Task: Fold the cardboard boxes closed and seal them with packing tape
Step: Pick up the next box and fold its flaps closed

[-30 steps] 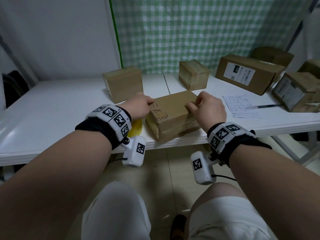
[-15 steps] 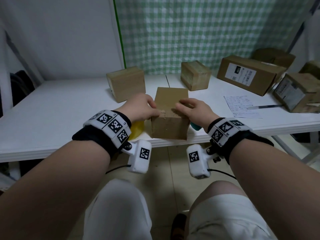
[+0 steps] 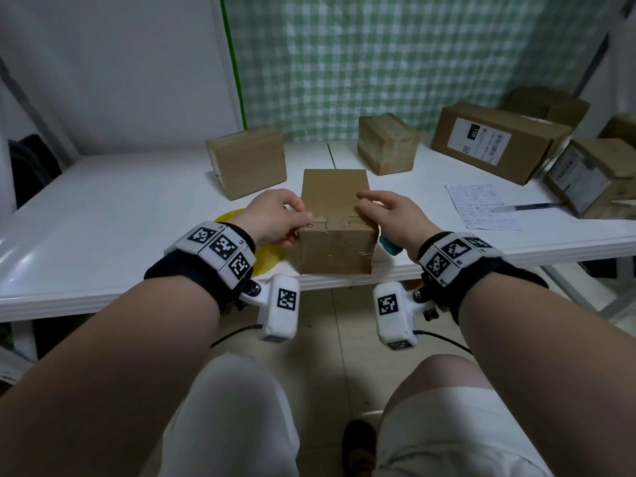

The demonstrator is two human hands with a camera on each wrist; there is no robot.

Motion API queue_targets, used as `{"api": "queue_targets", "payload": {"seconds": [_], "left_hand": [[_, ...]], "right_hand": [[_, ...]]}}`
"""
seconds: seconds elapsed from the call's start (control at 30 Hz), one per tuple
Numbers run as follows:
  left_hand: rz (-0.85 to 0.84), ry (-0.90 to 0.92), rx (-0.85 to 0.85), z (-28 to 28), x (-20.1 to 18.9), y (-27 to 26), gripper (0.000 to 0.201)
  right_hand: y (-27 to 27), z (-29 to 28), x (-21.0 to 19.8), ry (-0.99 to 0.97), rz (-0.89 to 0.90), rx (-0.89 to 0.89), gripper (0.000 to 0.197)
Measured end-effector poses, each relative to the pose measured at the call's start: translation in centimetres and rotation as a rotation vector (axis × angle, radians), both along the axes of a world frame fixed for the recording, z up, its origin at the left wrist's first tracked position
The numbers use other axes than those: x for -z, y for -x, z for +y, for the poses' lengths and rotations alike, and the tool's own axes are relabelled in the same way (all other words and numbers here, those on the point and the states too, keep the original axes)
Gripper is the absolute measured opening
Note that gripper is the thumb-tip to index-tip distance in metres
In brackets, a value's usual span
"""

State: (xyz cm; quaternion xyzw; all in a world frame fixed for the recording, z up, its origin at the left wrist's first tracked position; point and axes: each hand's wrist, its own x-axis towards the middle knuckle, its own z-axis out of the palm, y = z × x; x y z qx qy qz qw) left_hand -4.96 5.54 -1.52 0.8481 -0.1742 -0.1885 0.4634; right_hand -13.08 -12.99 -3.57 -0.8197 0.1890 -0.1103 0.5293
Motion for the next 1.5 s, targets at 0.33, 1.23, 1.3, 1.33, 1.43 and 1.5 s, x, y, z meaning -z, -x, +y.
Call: {"api": "queue_targets", "payload": {"seconds": [0.33, 1.23, 1.3, 1.33, 1.43, 1.5], "left_hand": [[-0.012, -0.002, -0.012, -0.3, 0.4, 0.0, 0.011], [-0.076, 0.092, -0.133, -0.7, 1.2, 0.7, 0.012], [-0.051, 0.124, -0.145, -0.5, 1.2, 0.8, 0.010], [-0.043, 0.132, -0.151, -0.4, 1.3, 0.9, 0.009], [-0.033, 0.125, -0.162, 0.1, 1.3, 1.3, 0.005], [-0.030, 0.114, -0.177, 0.5, 1.4, 1.5, 0.005]], "right_hand": [[-0.6, -2.8, 1.2, -0.054, 0.265, 0.255, 0.040], [0.7, -2.3, 2.5, 0.035, 0.386, 0.022, 0.022], [1.1, -2.0, 2.4, 0.022, 0.397, 0.026, 0.020], [1.4, -1.8, 2.4, 0.018, 0.400, 0.028, 0.019], [1.9, -1.3, 2.3, 0.012, 0.406, 0.042, 0.017], [2.3, -0.9, 2.1, 0.017, 0.422, 0.050, 0.012]]}}
